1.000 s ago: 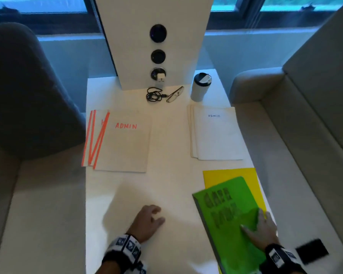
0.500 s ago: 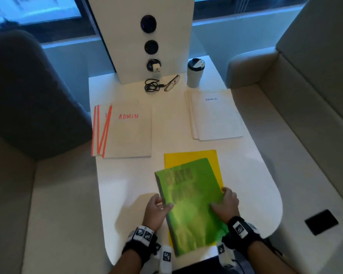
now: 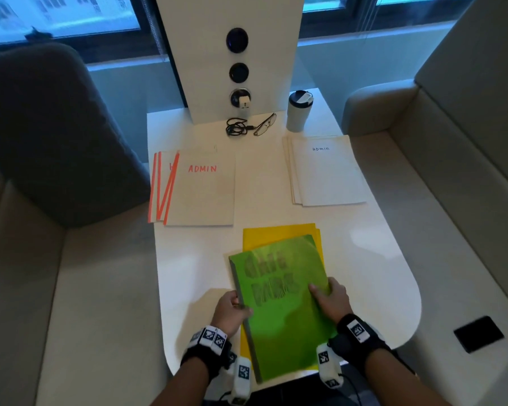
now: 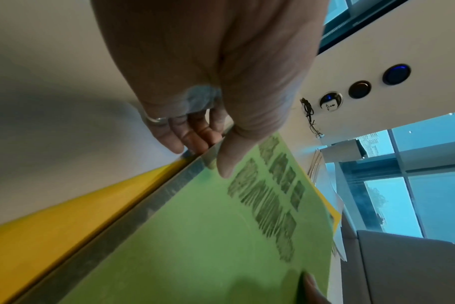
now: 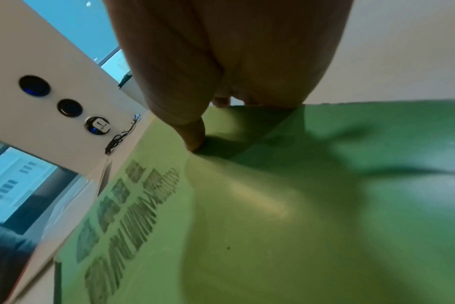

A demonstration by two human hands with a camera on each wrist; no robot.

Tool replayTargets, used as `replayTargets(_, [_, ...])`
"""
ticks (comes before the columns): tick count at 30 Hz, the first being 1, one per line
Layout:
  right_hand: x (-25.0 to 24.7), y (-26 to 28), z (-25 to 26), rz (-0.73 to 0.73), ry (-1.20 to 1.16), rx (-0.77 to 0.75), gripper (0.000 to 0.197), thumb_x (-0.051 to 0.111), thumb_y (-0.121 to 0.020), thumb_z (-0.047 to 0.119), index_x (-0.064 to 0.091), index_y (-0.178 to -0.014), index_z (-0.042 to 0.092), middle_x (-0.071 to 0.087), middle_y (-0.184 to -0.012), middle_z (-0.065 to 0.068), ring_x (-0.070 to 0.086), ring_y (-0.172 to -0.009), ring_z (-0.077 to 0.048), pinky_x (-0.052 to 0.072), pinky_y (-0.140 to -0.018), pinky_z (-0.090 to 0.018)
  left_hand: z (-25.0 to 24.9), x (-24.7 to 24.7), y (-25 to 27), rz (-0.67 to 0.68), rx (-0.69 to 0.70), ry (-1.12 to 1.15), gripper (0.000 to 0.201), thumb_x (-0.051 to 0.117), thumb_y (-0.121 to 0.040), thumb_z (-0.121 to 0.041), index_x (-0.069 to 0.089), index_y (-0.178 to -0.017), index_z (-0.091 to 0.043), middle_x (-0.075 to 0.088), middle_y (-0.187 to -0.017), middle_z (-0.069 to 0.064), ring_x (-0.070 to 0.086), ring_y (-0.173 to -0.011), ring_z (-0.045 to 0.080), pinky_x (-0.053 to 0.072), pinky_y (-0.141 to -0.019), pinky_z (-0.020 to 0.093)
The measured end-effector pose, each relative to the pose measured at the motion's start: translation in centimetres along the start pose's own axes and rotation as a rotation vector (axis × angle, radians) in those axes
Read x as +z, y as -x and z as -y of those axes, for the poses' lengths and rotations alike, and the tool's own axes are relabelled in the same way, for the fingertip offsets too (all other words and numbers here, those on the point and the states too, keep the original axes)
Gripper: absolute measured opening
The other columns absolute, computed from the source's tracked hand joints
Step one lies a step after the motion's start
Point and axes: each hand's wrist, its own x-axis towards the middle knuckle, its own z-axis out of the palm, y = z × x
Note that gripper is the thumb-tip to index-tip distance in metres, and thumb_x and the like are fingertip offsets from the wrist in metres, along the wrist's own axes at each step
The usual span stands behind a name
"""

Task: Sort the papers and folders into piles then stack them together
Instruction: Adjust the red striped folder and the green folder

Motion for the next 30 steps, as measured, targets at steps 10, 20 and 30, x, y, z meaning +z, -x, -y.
replayTargets(10, [-1.2, 0.7, 2.2, -0.05, -0.152, -0.124, 0.024, 0.075, -0.089, 0.015, 0.067, -0.111, 0.009, 0.07, -0.096, -0.01, 0.068, -0.092, -0.031, 0.05, -0.067, -0.029, 0.0, 1.4, -0.4, -0.162, -0.062, 0.226, 0.032, 0.073, -0.088, -0.007, 0.056, -0.114, -0.015, 0.072, -0.108, 0.009, 0.072, -0.095, 0.028, 0.06, -0.091, 0.052])
replayTargets(20, [-2.8, -3.4, 1.4, 0.124, 0.192, -0.021, 0.058, 0.082, -0.081, 0.034, 0.058, -0.127, 0.008, 0.071, -0.119, -0.016, 0.07, -0.101, -0.032, 0.056, -0.088, -0.038, -3.4, 0.8, -4.5, -0.047, -0.105, 0.306, 0.019, 0.072, -0.085, -0.016, 0.076, -0.102, -0.021, 0.08, -0.109, 0.006, 0.074, -0.104, 0.032, 0.056, -0.099, 0.057])
replayTargets(30, [-10.1, -9.8, 4.0, 0.01, 0.295, -0.137, 0.047, 0.084, -0.079, 0.03, 0.063, -0.116, 0.008, 0.068, -0.111, -0.014, 0.067, -0.092, -0.027, 0.055, -0.085, -0.036, -4.2, 1.2, -6.0, -0.196, -0.236, 0.261, 0.031, 0.068, -0.092, -0.007, 0.067, -0.123, -0.011, 0.075, -0.116, 0.015, 0.073, -0.101, 0.036, 0.059, -0.094, 0.056])
